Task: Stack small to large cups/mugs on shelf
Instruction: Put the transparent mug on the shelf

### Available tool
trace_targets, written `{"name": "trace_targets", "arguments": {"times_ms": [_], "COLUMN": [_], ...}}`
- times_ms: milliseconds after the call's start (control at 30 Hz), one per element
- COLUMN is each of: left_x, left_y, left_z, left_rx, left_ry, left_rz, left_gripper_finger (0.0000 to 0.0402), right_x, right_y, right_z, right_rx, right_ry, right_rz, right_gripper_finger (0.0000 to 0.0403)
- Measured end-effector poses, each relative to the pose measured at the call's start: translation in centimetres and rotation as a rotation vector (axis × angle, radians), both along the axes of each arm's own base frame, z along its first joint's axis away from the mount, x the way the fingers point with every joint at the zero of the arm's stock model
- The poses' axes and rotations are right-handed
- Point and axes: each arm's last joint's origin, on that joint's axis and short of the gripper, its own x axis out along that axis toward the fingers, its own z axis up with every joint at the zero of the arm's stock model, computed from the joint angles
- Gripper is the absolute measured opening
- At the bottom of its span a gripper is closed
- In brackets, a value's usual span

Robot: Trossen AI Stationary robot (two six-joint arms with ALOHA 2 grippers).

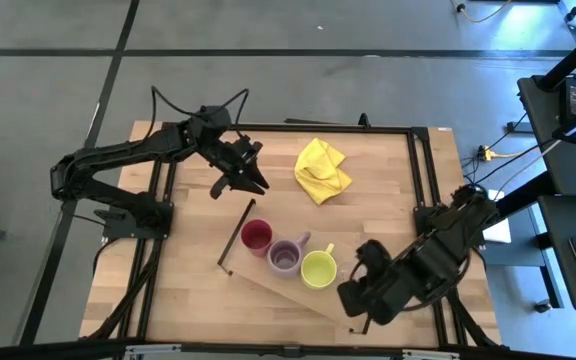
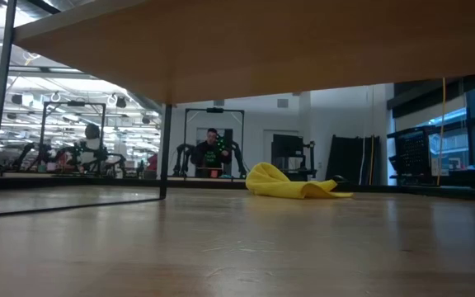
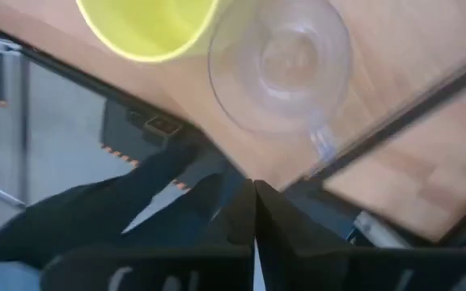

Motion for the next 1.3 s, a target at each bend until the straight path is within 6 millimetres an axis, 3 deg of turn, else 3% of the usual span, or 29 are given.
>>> {"name": "trace_targets", "arguments": {"times_ms": [167, 467, 700, 1067, 1300], "left_x": [-0.1, 0.2, 0.1, -0.2, -0.5], "left_y": [0.0, 0.0, 0.4, 1.5, 2.2], "left_z": [0.1, 1.5, 2.4, 2.5, 2.5], "left_rx": [-0.015, -0.064, -0.097, -0.11, -0.107], "left_ry": [0.0, -0.098, -0.153, -0.15, -0.152], "left_rz": [0.005, -0.056, -0.047, -0.002, 0.024], "left_gripper_finger": [0.0094, 0.0094, 0.0094, 0.0094, 0.0094], "right_x": [-1.1, -1.0, -1.0, -0.8, -0.4], "right_y": [-0.8, -0.4, -0.5, -0.4, 0.4], "right_z": [1.0, -2.4, -2.1, -2.3, -2.2], "right_rx": [0.07, 0.048, 0.059, 0.02, 0.074], "right_ry": [0.009, 0.188, 0.174, 0.136, 0.086], "right_rz": [-0.12, -0.144, -0.209, -0.249, -0.23], "right_gripper_finger": [0.0004, 0.0012, 0.0036, 0.0039, 0.0006]}}
